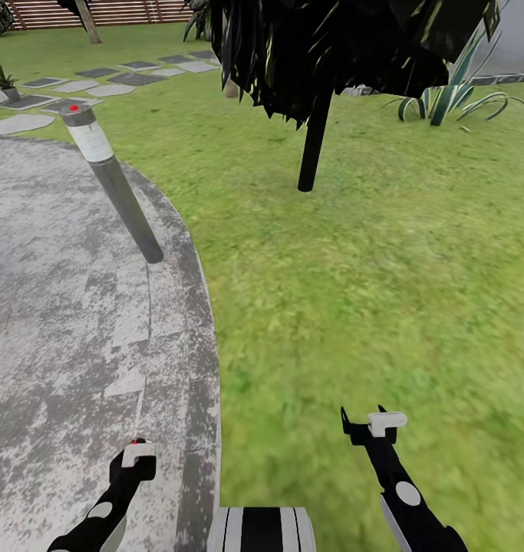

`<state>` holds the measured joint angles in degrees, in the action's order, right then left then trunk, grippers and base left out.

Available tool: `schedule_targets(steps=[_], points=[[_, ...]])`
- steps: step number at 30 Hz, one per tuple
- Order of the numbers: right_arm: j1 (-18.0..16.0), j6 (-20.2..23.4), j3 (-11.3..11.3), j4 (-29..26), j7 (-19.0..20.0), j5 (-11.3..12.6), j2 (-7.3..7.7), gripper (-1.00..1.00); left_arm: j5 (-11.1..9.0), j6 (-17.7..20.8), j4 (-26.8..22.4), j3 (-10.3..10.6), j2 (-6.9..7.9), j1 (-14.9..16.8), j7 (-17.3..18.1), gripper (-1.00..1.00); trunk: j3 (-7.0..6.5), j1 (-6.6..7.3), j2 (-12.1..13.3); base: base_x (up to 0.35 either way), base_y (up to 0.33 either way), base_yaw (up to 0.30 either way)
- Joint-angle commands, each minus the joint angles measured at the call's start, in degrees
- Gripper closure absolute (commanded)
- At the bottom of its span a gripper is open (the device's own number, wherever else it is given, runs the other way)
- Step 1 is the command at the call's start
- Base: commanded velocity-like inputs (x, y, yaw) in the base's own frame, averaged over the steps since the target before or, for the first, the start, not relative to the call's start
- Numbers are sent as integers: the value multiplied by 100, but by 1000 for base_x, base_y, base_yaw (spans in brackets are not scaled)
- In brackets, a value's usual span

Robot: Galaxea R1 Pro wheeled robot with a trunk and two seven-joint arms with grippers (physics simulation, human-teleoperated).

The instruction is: Pick up the pesticide atomizer in the garden and spray insectifuge to fully cover both potted plants in the garden.

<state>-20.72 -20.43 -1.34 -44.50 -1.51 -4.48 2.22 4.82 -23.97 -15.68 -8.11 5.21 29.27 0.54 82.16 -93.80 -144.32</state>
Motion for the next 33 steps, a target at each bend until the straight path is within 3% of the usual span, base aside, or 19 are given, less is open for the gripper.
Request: schedule_targets(steps=[1,11,33], points=[[-2,-14,-7,3,-16,-49,-1,-100,54,-21,5,-41,-3,5,2,100,3,1,-1,0,0,0],[-2,-14,-7,3,-16,-45,-2,-100,52,-20,4,-41,-3,1,3,100,3,1,-1,0,0,0],[-2,-6,-7,6,-7,-62,16,-100,54,-20,30,-41,-12,6,8,100,-484,58,28,0,0,0]])
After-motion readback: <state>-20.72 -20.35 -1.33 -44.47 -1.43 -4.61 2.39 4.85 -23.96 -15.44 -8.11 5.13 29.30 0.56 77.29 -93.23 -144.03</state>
